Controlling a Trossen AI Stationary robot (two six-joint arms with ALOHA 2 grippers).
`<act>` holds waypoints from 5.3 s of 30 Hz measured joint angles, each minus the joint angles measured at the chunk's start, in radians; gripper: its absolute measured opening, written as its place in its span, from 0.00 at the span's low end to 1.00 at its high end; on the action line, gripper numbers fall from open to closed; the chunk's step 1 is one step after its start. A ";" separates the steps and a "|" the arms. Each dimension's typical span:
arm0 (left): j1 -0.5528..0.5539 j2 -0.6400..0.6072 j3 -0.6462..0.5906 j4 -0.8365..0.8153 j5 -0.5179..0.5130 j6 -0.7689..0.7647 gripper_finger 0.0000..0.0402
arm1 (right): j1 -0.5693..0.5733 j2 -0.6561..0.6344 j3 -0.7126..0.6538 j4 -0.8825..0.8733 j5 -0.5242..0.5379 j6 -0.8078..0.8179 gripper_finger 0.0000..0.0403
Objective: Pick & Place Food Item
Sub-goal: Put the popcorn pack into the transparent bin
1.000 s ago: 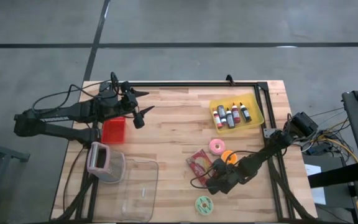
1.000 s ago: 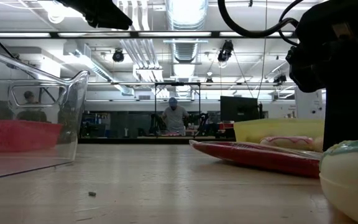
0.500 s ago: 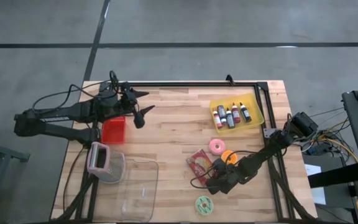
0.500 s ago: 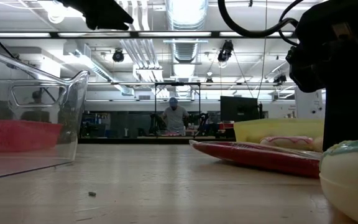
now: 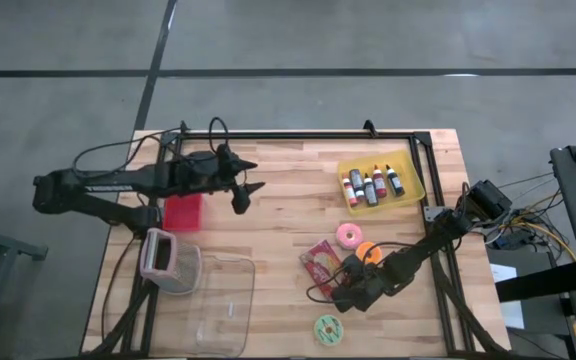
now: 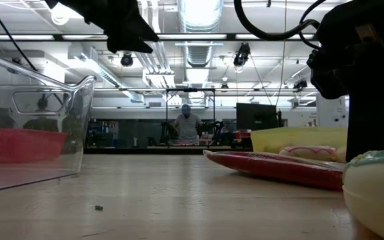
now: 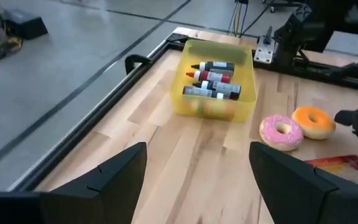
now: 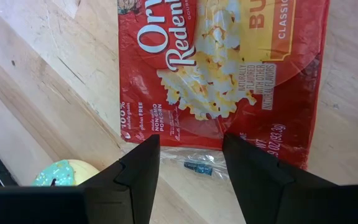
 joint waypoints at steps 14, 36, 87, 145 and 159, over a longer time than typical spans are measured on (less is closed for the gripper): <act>0.000 0.150 -0.002 0.026 0.278 -0.314 0.72 | 0.001 0.002 0.000 0.002 0.023 0.000 0.44; 0.018 0.582 0.117 0.197 0.669 -0.397 0.72 | 0.001 0.001 0.000 0.002 0.025 -0.003 0.44; -0.190 0.878 0.257 0.283 0.510 -0.485 0.72 | 0.001 0.001 0.000 0.007 0.050 -0.011 0.44; -0.186 0.962 0.309 0.277 0.640 -0.489 0.72 | 0.001 0.001 0.000 0.008 0.052 -0.029 0.44; -0.208 0.962 0.310 0.303 0.662 -0.507 0.67 | 0.001 0.000 0.000 0.006 0.051 -0.030 0.44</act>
